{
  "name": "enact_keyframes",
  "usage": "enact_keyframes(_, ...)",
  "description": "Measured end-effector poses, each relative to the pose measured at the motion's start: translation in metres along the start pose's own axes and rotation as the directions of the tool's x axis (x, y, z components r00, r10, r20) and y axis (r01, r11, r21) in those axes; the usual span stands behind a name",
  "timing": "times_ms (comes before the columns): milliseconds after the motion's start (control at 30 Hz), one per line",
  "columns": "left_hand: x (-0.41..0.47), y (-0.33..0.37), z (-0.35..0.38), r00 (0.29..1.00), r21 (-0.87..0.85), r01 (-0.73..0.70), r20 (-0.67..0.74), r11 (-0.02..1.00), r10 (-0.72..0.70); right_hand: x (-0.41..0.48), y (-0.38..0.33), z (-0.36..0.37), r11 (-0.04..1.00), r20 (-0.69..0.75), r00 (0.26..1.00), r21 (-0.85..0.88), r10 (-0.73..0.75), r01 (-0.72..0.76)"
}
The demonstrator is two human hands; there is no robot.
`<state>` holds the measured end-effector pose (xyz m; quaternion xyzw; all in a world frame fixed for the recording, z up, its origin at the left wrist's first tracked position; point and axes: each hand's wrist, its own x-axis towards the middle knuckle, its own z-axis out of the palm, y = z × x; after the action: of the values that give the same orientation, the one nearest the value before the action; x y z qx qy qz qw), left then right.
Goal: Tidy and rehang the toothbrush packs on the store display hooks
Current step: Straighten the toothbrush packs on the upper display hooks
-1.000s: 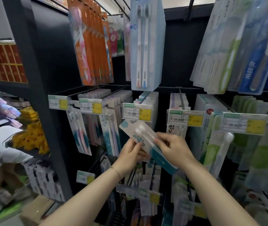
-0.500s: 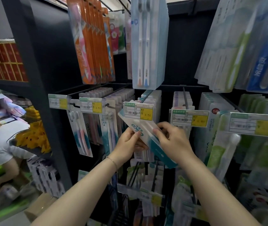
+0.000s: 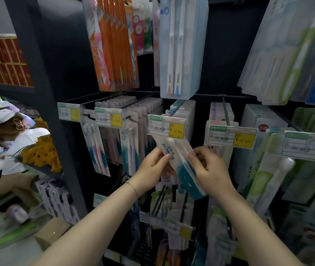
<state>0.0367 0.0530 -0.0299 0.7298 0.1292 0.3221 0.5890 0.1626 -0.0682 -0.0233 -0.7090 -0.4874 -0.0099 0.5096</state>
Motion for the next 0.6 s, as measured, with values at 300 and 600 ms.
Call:
enact_keyframes(300, 0.001, -0.003, -0.016, 0.998, 0.135, -0.061, 0.014, 0.989, 0.06, -0.011, -0.004, 0.014, 0.996, -0.01, 0.999, 0.079, 0.044, -0.043)
enact_keyframes(600, 0.015, 0.001, -0.042, 0.991, 0.219, -0.022, -0.126, 0.975, 0.051, 0.005, -0.017, 0.033, 0.938, -0.102, 0.964, 0.277, 0.245, -0.209)
